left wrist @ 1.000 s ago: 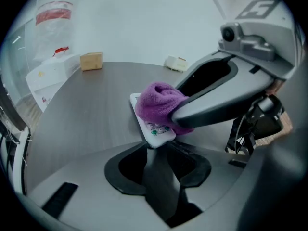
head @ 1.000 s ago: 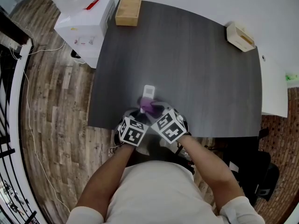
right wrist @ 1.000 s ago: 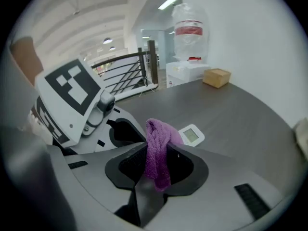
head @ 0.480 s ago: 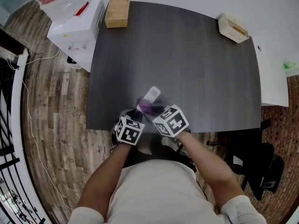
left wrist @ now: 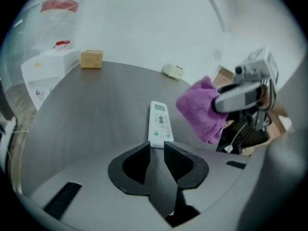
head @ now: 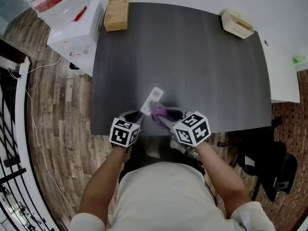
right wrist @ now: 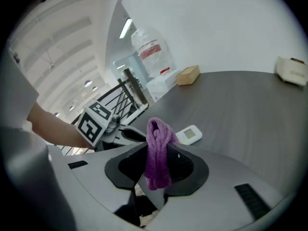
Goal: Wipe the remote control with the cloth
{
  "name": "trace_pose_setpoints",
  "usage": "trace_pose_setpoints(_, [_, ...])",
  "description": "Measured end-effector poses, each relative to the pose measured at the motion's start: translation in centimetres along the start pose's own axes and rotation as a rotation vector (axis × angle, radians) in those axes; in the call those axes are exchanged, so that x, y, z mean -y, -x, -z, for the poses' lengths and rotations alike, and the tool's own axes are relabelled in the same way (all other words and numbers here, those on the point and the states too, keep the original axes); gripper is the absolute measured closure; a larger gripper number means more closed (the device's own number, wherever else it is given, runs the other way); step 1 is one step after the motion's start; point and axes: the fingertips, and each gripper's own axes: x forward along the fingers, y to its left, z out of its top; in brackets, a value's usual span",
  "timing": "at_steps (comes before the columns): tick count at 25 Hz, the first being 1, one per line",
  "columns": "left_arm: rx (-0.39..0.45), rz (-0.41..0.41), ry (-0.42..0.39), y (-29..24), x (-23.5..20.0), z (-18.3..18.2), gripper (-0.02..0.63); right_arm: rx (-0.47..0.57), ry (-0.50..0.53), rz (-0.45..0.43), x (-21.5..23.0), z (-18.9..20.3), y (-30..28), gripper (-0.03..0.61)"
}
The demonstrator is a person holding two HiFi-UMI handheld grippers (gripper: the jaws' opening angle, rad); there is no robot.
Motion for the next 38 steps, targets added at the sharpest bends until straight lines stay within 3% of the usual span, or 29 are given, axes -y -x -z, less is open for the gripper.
trace_pose_setpoints(4, [0.091,0.142,0.180,1.1,-1.3,-3.9,0.523,0.077,-0.136,0.079,2.8,1.2,3.9,0.463])
trace_pose_setpoints(8, [-0.053,0.220,0.196,-1.7,-1.3,-5.5,0.509,0.095,-0.213,0.119,4.2,3.1,5.1,0.463])
trace_pose_setpoints(11, [-0.166,0.205,0.166,-3.8,-0.9,-5.1,0.484,0.109,-0.233,0.135,4.5,4.0,5.4,0.462])
trace_pose_setpoints(15, [-0.226,0.169,0.153,-5.3,-0.3,-4.5,0.442,0.100,-0.276,0.139,5.1,5.1,4.0,0.463])
trace_pose_setpoints(17, [-0.224,0.159,0.187,-5.4,-0.1,-4.5,0.442,0.097,-0.333,0.130,5.6,5.6,2.5,0.463])
trace_pose_setpoints(20, [-0.236,0.257,0.315,-5.8,1.7,-3.9,0.454,0.092,-0.428,0.119,6.3,6.1,0.4,0.463])
trace_pose_setpoints(22, [-0.221,0.317,0.388,-6.0,3.0,-3.7,0.497,0.089,-0.462,0.110,6.4,6.0,-0.7,0.463])
trace_pose_setpoints(29, [-0.087,0.421,0.588,-6.0,3.6,-4.1,0.505,0.115,-0.536,0.019,6.5,5.9,-0.8,0.463])
trace_pose_setpoints(31, [-0.064,0.474,0.642,-5.9,4.0,-4.4,0.497,0.115,-0.542,0.009,6.7,5.9,-0.6,0.463])
trace_pose_setpoints(33, [-0.048,0.525,0.718,-5.8,4.2,-4.8,0.447,0.112,-0.541,0.000,6.9,5.9,-0.5,0.463])
trace_pose_setpoints(35, [-0.052,0.536,0.722,-5.9,4.2,-4.8,0.446,0.107,-0.538,-0.004,7.1,6.1,-0.3,0.463])
trace_pose_setpoints(38, [-0.075,0.489,0.592,-6.2,4.5,-4.8,0.446,0.111,-0.544,-0.018,7.1,6.0,-0.4,0.463])
